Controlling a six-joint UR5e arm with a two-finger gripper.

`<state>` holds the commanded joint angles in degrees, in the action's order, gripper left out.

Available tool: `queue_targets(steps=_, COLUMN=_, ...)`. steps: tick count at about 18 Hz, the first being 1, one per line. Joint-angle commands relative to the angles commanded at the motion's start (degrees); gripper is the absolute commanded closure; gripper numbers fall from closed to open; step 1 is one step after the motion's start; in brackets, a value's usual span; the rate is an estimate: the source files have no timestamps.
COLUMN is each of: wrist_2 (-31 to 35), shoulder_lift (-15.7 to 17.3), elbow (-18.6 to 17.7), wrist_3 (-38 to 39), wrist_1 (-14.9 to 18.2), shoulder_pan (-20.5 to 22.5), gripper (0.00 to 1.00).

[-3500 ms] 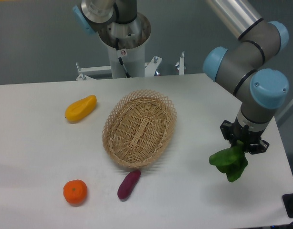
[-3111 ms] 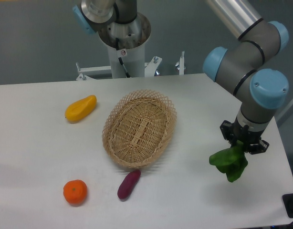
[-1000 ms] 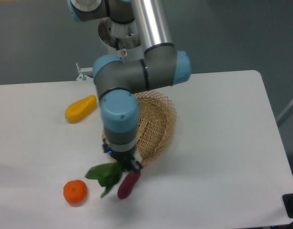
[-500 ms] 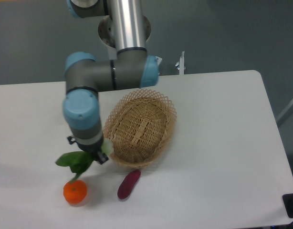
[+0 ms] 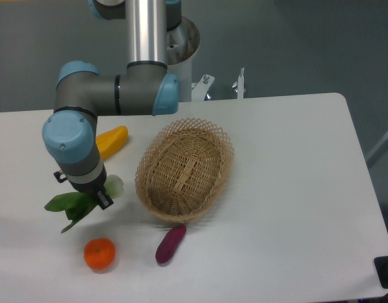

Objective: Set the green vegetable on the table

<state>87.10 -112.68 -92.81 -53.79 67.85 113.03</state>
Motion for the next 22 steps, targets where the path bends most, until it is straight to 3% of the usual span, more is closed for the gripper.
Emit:
queue_targets(steps=14, wrist_2=0.61, shoulder_lift=0.09, elbow=1.31, wrist_3=0.09, wrist_1=-0.52, shoulder_pan=-0.1, gripper=0.0)
queue_targets(steps=18, wrist_2=1.23, shoulder_lift=1.41, elbow=1.67, wrist_3=-0.35, wrist_1=-4.04, shoulder_pan=5.43, gripper=0.0)
queue_targets(steps=22, wrist_2=2.02, shoulder_lift=3.43, elbow=2.02, wrist_3=-1.57, wrist_1=-4.22, shoulder_pan=13.96, gripper=0.0)
